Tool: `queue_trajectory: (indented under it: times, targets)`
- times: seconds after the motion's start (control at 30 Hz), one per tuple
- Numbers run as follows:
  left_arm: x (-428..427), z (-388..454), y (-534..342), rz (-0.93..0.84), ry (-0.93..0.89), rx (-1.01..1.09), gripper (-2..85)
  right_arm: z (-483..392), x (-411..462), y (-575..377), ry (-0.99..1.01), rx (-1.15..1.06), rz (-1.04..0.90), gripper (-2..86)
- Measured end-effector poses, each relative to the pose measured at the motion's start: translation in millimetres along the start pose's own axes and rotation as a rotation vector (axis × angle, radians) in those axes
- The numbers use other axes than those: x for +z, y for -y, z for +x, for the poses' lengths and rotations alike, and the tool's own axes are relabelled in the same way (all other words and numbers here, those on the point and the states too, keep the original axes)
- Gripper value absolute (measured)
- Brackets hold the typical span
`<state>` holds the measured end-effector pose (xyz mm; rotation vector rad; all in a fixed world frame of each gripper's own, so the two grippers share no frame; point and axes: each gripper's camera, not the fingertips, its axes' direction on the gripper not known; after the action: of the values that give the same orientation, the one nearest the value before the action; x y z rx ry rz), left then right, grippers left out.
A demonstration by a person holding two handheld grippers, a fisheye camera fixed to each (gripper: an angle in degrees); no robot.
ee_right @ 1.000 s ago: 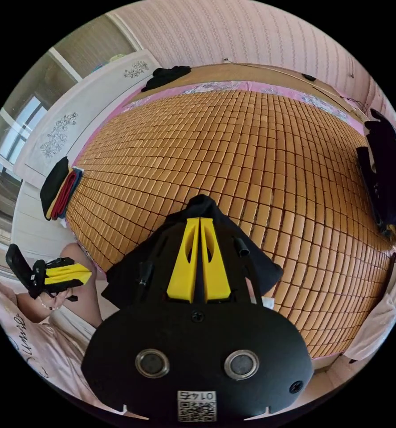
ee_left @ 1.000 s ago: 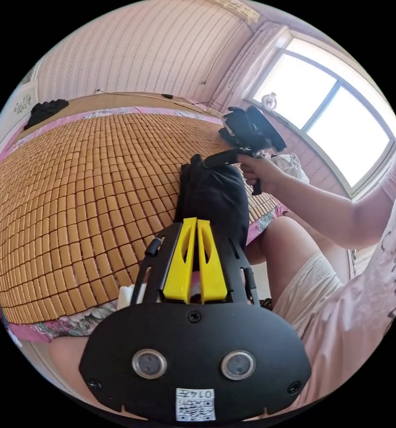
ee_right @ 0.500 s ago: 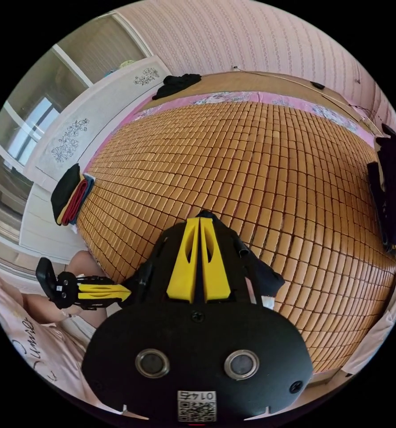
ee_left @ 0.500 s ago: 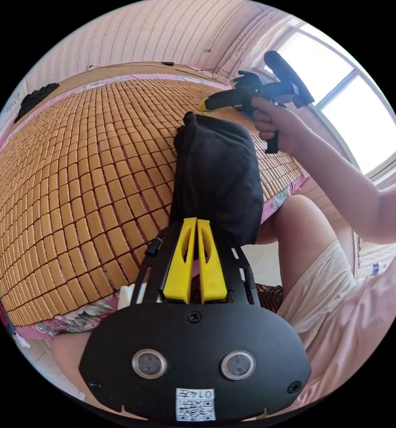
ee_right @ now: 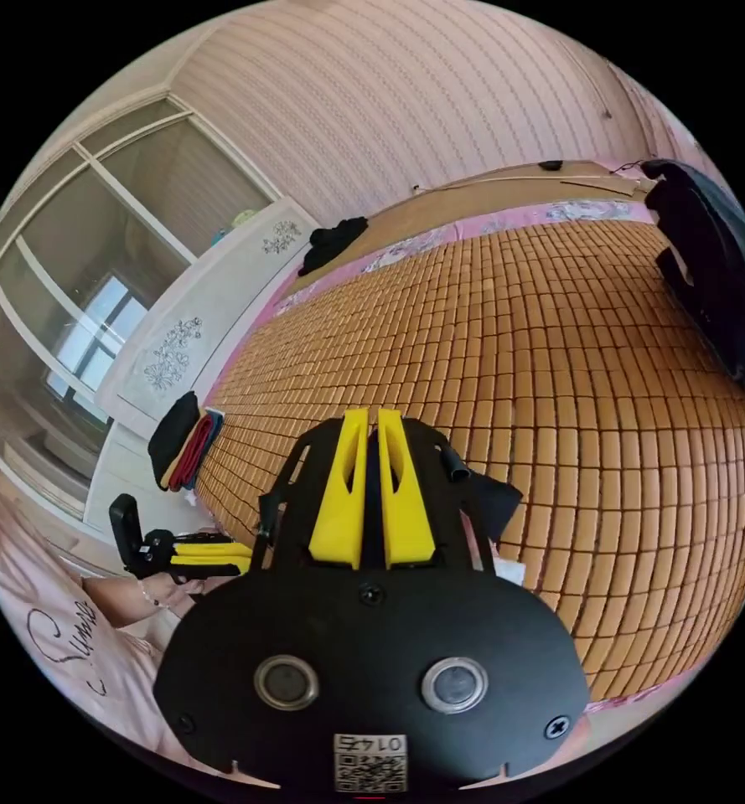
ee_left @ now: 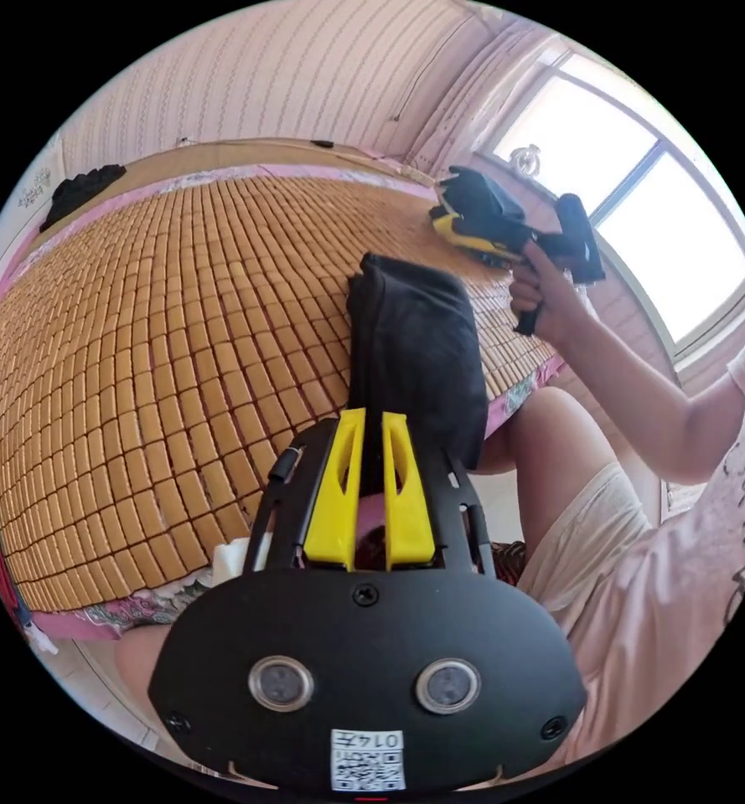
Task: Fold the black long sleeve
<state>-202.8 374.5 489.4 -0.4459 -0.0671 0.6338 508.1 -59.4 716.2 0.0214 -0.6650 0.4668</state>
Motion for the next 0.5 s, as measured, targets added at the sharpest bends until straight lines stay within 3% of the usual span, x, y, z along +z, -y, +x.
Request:
queue_trajectory:
  times: [0.07,0.2,0.3,0.5]
  targets:
    - [2,-5,10,0.071,-0.018,0.016,12.2,26,-21,-28,-0.042,0.109,0.023,11.3]
    - [42,-23,39,-0.053,-0.168,-0.004,16.3,85,-25,-88,0.129,0.373,-0.009,16.7]
    - [64,-28,42,-0.191,-0.179,-0.021,16.3,101,-11,-108,0.188,0.408,-0.035,16.1]
    - [56,-45,29,-0.212,-0.173,-0.092,10.5,115,19,-113,0.307,0.386,-0.085,11.7]
